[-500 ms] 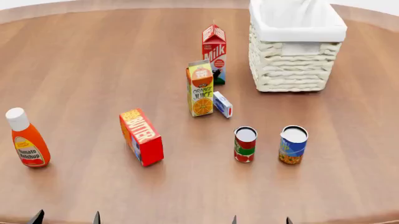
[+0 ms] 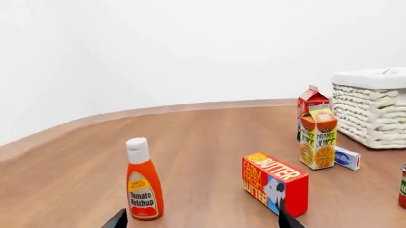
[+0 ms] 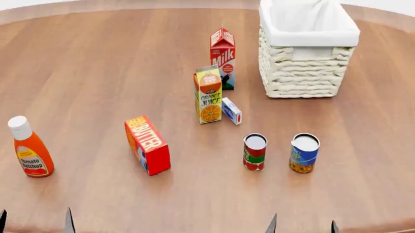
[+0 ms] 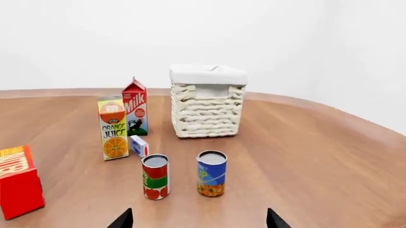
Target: Pick up the alphabet soup, and put it in the basket.
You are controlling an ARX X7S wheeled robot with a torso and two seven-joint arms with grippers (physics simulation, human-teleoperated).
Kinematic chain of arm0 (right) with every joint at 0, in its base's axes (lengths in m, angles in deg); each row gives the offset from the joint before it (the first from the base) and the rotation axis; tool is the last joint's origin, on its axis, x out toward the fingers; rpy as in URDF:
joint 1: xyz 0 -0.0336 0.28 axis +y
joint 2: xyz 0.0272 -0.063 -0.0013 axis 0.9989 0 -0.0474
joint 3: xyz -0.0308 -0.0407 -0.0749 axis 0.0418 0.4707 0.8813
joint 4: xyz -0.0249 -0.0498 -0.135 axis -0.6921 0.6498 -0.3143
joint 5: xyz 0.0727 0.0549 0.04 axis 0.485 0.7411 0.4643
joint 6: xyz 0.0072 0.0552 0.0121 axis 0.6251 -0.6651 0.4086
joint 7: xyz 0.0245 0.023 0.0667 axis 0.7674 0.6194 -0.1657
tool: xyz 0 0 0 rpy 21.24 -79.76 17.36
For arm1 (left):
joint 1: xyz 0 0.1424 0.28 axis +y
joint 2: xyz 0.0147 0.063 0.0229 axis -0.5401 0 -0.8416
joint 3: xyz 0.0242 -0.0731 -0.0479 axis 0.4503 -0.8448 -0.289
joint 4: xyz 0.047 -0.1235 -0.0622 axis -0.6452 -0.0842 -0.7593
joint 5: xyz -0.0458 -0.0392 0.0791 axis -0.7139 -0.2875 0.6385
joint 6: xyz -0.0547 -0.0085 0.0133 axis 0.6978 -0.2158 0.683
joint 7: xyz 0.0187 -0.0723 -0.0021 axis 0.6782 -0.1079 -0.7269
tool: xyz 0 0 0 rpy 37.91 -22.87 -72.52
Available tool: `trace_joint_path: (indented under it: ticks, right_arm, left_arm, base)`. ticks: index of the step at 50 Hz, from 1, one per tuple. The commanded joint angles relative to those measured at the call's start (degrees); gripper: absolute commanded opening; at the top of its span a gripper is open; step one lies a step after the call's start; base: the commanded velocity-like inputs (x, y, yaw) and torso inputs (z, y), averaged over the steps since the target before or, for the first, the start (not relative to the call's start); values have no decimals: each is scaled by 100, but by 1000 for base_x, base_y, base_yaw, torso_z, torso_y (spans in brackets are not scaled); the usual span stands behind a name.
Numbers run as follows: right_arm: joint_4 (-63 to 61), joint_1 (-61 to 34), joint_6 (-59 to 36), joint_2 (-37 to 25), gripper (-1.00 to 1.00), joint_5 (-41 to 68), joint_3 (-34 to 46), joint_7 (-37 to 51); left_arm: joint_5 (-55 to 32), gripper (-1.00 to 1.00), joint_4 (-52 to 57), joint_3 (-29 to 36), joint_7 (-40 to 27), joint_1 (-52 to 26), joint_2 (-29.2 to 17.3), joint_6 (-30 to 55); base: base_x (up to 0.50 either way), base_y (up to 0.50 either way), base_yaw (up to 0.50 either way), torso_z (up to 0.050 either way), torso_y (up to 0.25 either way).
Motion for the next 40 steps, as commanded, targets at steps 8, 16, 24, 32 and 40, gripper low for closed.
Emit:
trace_joint_path:
  ticks: [8,16,24,32,40]
  right_arm:
    - [-967,408,228,-179,100,70,-309,632]
    - [-1788,834,301,-222,100,420,-527,733]
    - [-1954,896,319,-297,100,569,-643,846]
    - [-1828,806,347,-314,100,646,-624,947]
    - [-1793,822,431,-361,100,638,-558,1006]
  left_arm:
    - [36,100,1138,-147,-573,775,-119,-1021]
    - [-335,100,1425,-336,-814,881,-92,-1184]
    - [-513,100,1613,-449,-942,987,-166,-1263]
    - [-723,100,1616,-519,-1067,962,-181,-1412]
    - [-736,100,1557,-485,-1150,957,-220,-1550]
  base:
    - [0,0,0,0,0]
    - [0,0,0,0,0]
    - [0,0,0,0,0]
    - [0,0,0,0,0]
    - [0,0,0,0,0]
